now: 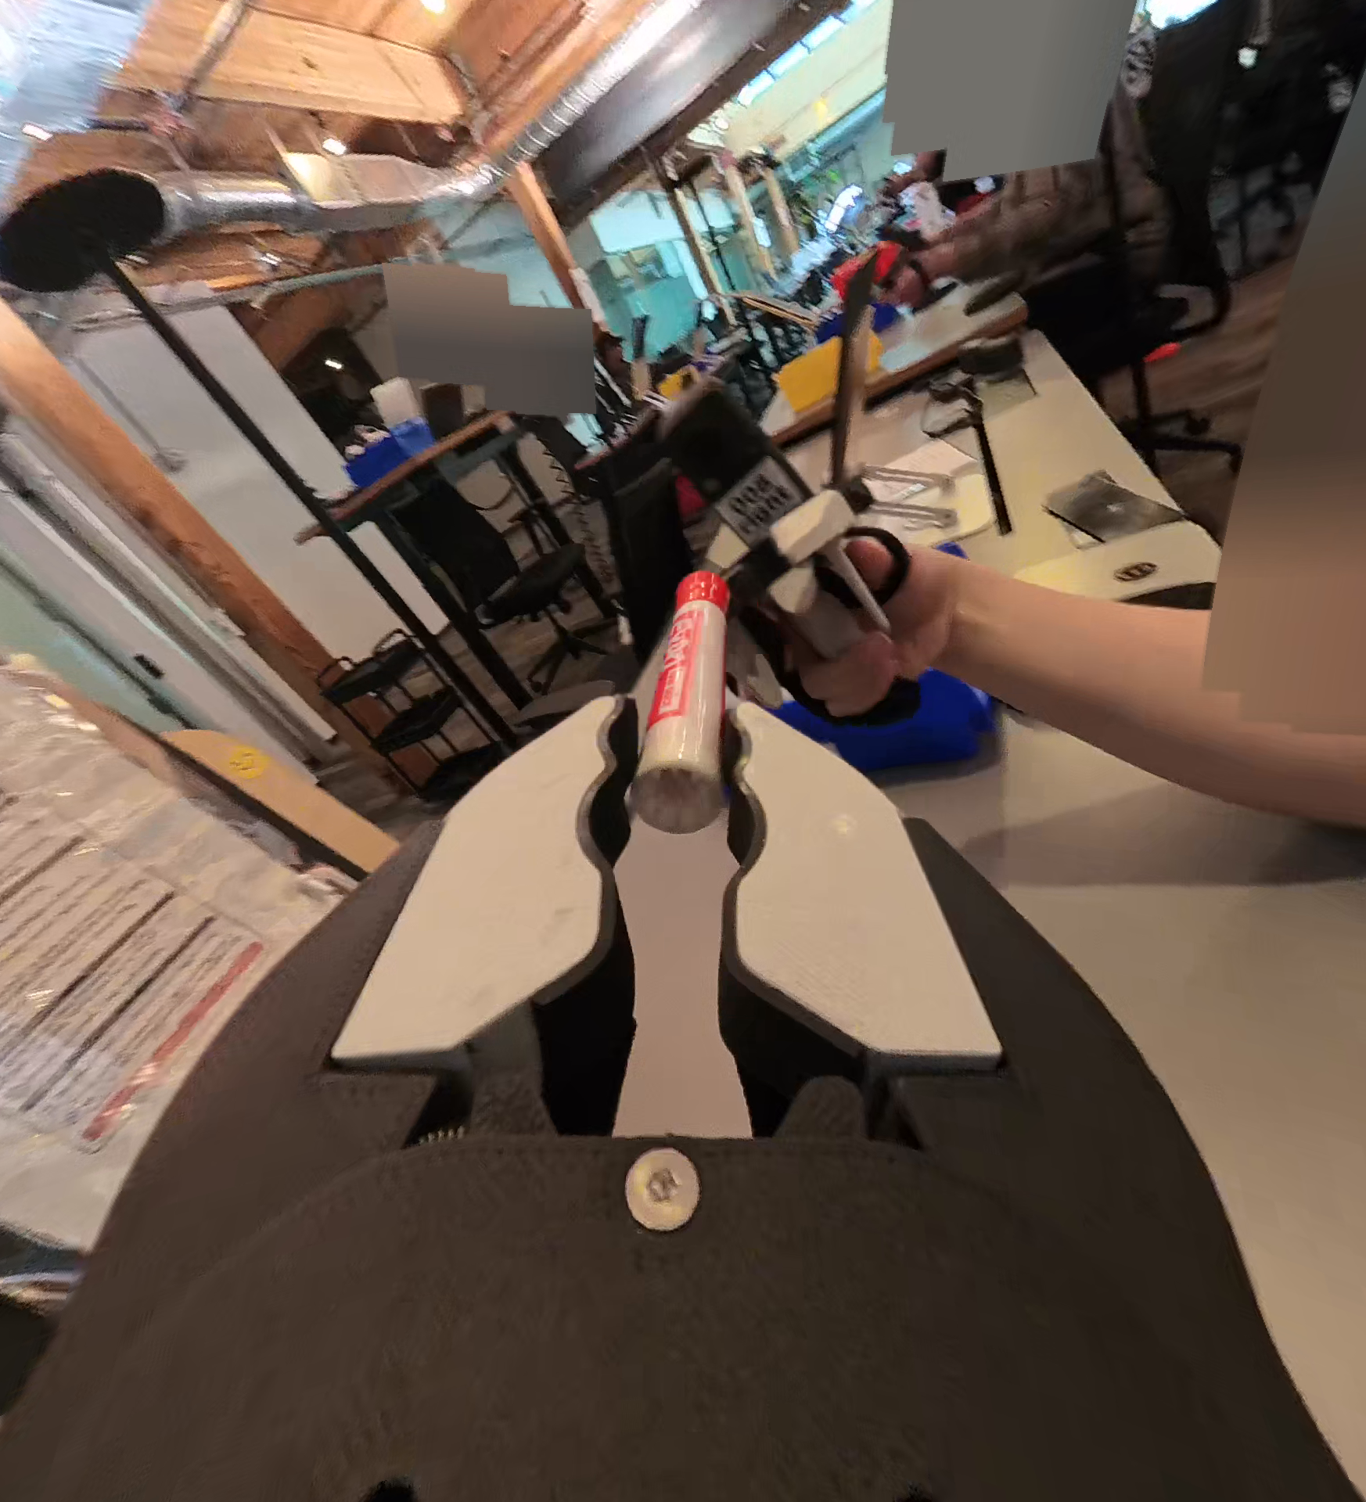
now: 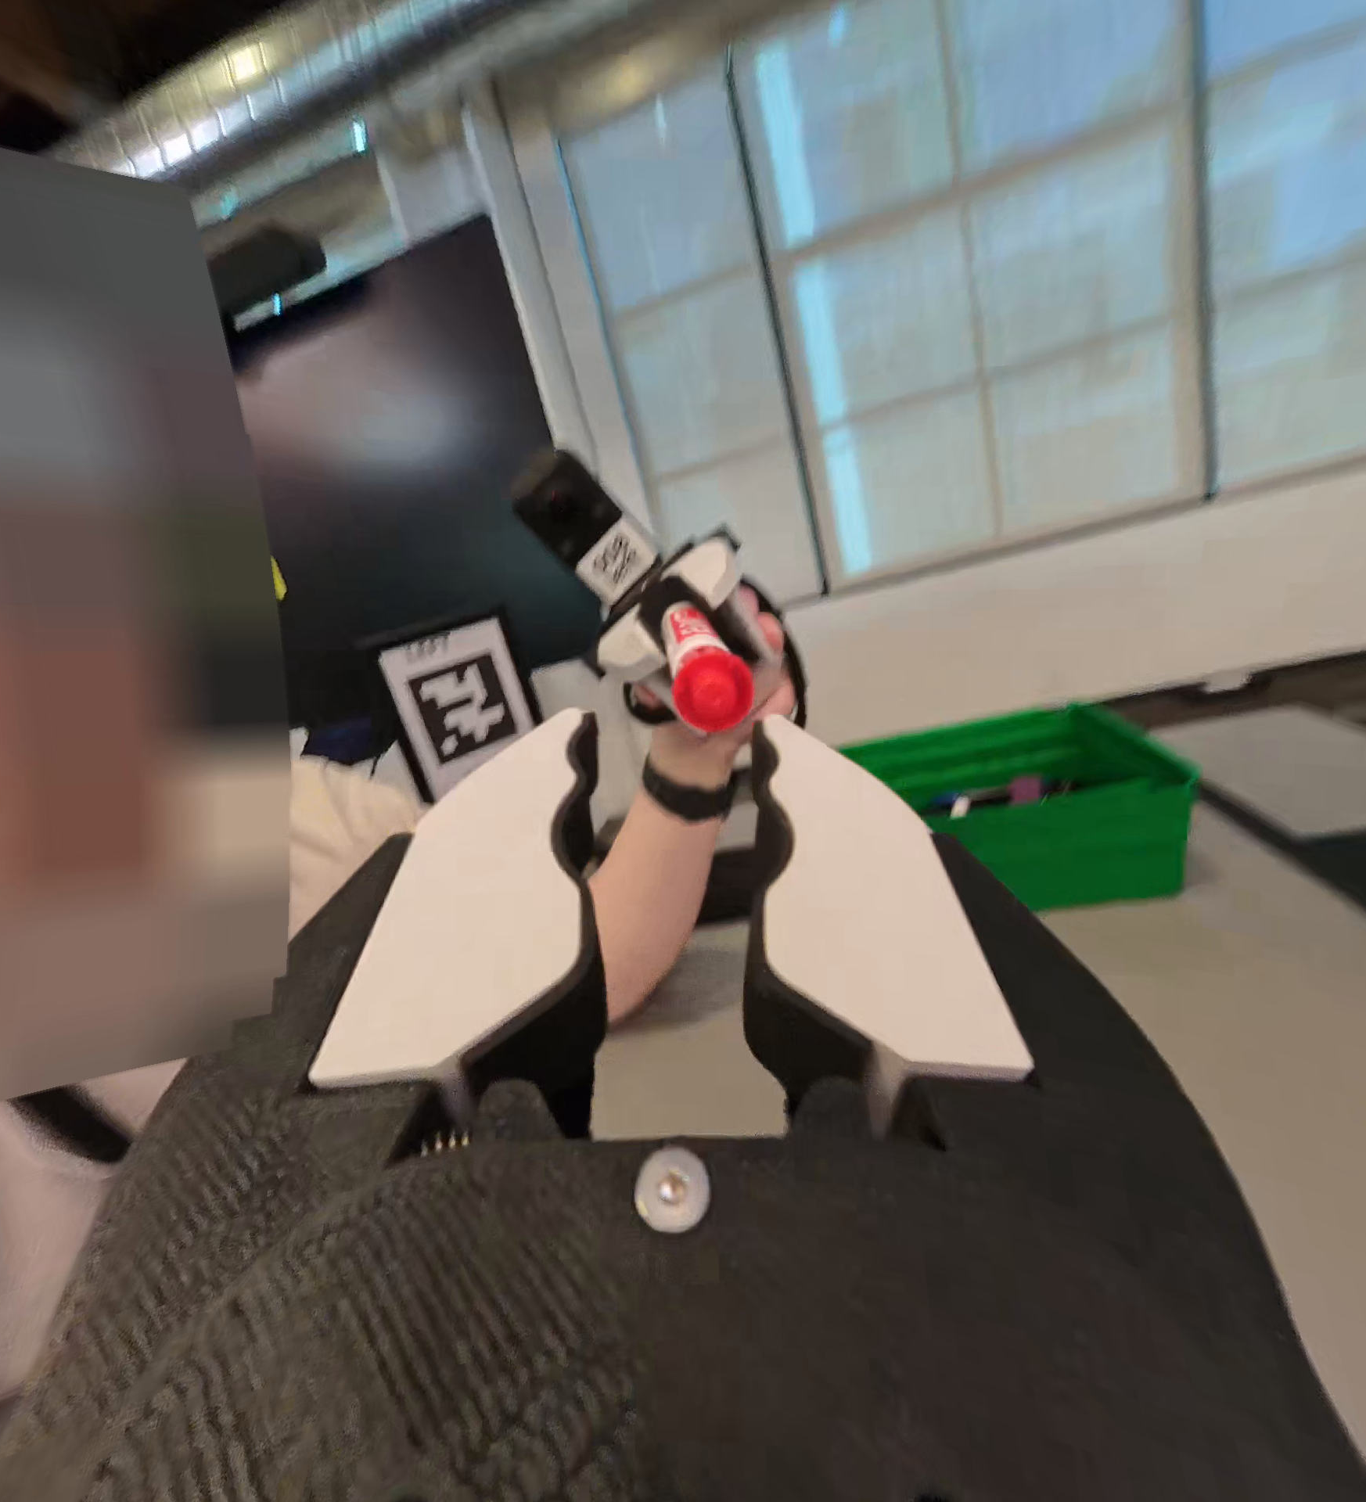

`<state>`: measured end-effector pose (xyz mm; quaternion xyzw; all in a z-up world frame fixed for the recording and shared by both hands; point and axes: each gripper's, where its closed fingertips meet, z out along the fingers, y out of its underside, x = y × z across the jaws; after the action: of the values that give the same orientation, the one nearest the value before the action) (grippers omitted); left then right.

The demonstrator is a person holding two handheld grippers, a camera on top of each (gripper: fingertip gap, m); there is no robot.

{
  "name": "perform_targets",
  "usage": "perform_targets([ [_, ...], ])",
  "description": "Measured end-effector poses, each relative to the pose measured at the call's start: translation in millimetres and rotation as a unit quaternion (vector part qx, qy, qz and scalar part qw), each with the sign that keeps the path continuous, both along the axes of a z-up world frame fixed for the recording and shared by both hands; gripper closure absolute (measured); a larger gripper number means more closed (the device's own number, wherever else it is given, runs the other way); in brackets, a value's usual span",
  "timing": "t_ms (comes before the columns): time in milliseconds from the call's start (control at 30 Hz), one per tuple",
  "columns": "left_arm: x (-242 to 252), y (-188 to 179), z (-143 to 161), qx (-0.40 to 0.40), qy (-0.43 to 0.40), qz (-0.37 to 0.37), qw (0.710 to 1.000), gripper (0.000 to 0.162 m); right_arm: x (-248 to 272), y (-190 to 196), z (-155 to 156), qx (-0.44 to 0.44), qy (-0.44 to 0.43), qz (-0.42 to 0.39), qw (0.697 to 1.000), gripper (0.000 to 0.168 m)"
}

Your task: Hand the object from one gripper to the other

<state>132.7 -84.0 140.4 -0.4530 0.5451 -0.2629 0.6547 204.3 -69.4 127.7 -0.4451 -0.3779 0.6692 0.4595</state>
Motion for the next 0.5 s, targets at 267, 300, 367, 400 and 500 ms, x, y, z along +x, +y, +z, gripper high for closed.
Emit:
perform_targets([
  [267,-27,25,46,0.118,-0.13,0.183,0.967,0.143,-8,47,35,-0.136,0.252,-0.102,0.953,0.126],
  [300,-25,23,47,0.136,-0.135,0.188,0.963,0.143,-17,45,33,-0.157,0.26,-0.085,0.949,0.125],
  [367,-20,18,50,0.171,-0.158,0.2,0.952,0.143,-34,36,32,-0.189,0.275,-0.047,0.942,0.125],
  [400,-15,16,49,0.183,-0.161,0.2,0.949,0.142,-41,30,33,-0.201,0.283,-0.026,0.937,0.125],
  [500,4,15,39,0.195,-0.143,0.2,0.949,0.142,-55,16,36,-0.22,0.294,0.014,0.93,0.125],
])
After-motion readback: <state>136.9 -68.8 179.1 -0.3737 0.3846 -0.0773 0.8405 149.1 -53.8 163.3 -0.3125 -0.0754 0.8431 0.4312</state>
